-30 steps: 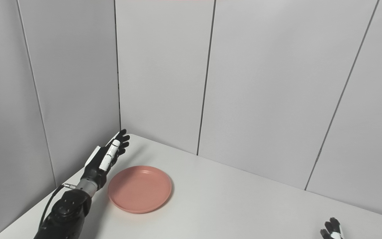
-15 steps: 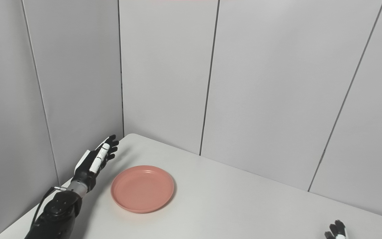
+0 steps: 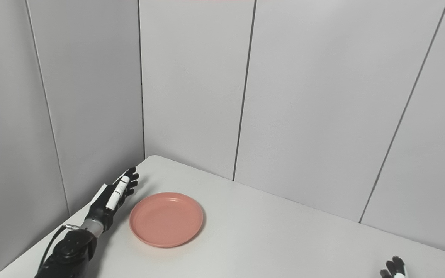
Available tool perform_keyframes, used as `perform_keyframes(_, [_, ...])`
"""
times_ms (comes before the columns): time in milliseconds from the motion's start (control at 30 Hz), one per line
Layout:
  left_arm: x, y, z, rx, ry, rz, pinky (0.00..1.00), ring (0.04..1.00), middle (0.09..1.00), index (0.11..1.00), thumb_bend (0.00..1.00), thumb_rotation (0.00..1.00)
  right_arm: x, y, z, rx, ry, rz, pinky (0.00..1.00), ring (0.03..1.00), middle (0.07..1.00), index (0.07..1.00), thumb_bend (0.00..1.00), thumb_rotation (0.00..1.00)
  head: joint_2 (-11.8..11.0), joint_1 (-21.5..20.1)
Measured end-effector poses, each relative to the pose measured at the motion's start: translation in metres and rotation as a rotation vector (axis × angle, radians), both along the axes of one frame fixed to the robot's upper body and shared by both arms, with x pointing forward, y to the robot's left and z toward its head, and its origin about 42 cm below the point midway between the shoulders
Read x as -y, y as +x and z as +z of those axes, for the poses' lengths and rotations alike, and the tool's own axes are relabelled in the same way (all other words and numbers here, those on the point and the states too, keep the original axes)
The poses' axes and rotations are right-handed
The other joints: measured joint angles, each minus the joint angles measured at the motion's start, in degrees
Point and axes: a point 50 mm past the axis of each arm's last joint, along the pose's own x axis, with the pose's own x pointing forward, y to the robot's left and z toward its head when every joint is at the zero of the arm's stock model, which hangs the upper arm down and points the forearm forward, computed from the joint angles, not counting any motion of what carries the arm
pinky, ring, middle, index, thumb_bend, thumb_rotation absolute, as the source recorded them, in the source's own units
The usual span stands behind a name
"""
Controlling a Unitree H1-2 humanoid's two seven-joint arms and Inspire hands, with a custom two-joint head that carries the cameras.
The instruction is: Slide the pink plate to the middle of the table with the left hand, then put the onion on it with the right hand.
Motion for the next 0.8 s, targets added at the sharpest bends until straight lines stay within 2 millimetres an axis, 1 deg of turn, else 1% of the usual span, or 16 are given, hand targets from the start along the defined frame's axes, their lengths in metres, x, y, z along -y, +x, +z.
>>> perform_keyframes(67, [0.001,0.000,-0.001,0.001,-0.006,-0.003,0.95,0.943,0.939,0.934,0.66,1.00,0.000,0.000,0.000,0.000,0.001,0.000,1.00,1.000,1.000,1.000,0.35,1.00,0.18,-0.17])
perform_keyframes(233, [0.007,0.001,-0.003,0.002,-0.024,-0.008,0.96,0.943,0.932,0.929,0.67,1.00,0.000,0.000,0.001,0.001,0.003,0.000,1.00,1.000,1.000,1.000,0.35,1.00,0.26,-0.18])
perform_keyframes(500, [0.030,0.004,-0.010,-0.001,-0.064,-0.038,0.97,0.952,0.941,0.937,0.63,1.00,0.000,-0.002,0.004,0.008,0.004,-0.001,1.00,1.000,1.000,1.000,0.34,1.00,0.61,-0.18])
perform_keyframes(667, [0.036,0.004,-0.009,-0.007,-0.062,-0.055,0.96,0.957,0.951,0.945,0.64,1.00,0.000,-0.003,0.005,0.004,0.004,-0.005,1.00,1.000,1.000,1.000,0.33,1.00,0.70,-0.53])
perform_keyframes(800, [0.039,0.005,-0.010,-0.013,-0.057,-0.065,0.96,0.956,0.952,0.943,0.59,1.00,-0.001,-0.003,0.006,0.005,0.001,-0.003,1.00,1.000,1.000,1.000,0.33,1.00,0.79,-0.62])
